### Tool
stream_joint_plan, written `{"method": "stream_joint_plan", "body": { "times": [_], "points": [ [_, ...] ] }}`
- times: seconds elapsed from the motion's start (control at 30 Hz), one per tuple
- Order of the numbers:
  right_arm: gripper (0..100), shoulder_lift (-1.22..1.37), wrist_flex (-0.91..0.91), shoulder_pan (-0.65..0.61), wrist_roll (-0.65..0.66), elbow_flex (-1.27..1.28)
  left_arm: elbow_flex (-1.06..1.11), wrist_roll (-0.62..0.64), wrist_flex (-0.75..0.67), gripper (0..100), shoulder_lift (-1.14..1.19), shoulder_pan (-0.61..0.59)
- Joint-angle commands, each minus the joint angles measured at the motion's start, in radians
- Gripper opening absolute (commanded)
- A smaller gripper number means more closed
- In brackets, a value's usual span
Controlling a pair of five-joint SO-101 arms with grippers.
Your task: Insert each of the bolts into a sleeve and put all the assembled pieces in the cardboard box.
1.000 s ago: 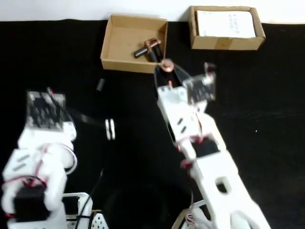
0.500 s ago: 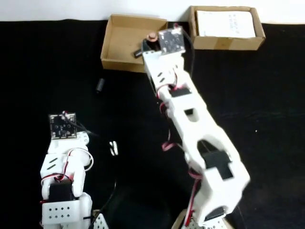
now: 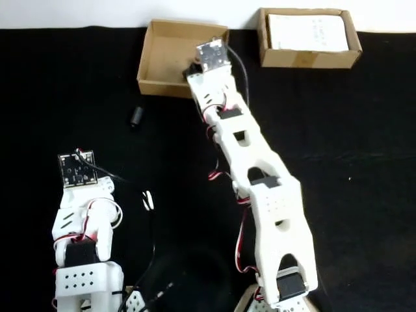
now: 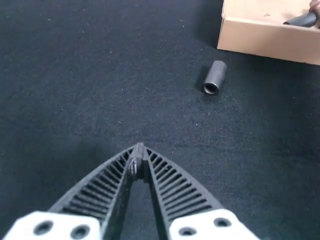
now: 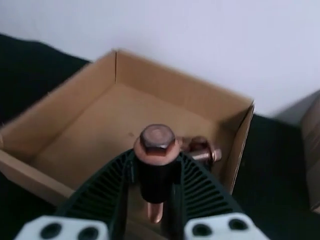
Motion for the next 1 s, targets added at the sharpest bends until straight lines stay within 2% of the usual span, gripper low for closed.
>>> {"method": "stream_joint_plan", "body": {
  "times": [0.0,0.2,0.4,0.6,0.73,0.83,0.97],
  "points": [
    [12.2,0.018,0.027,0.010,0.003,-0.142,0.027,0.006,-0.048,4,0.039,-0.010],
    [18.1,0.090,0.094,0.012,0.003,-0.245,0.010,0.009,-0.060,4,0.062,-0.010],
    [18.6,0.096,0.173,-0.005,0.002,-0.320,-0.051,0.029,0.018,4,0.065,-0.065],
    [18.4,0.094,0.449,-0.067,0.002,-0.605,-0.094,0.152,0.029,10,0.111,-0.170],
    [18.4,0.096,0.739,-0.122,-0.008,-0.894,-0.214,0.193,0.055,11,0.332,-0.217],
    [18.4,0.102,0.960,-0.179,-0.084,-1.041,-0.352,0.193,0.057,11,0.608,-0.222],
    [18.4,0.107,1.102,-0.240,-0.229,-1.023,-0.568,0.193,0.109,11,0.963,-0.231]
  ]
}}
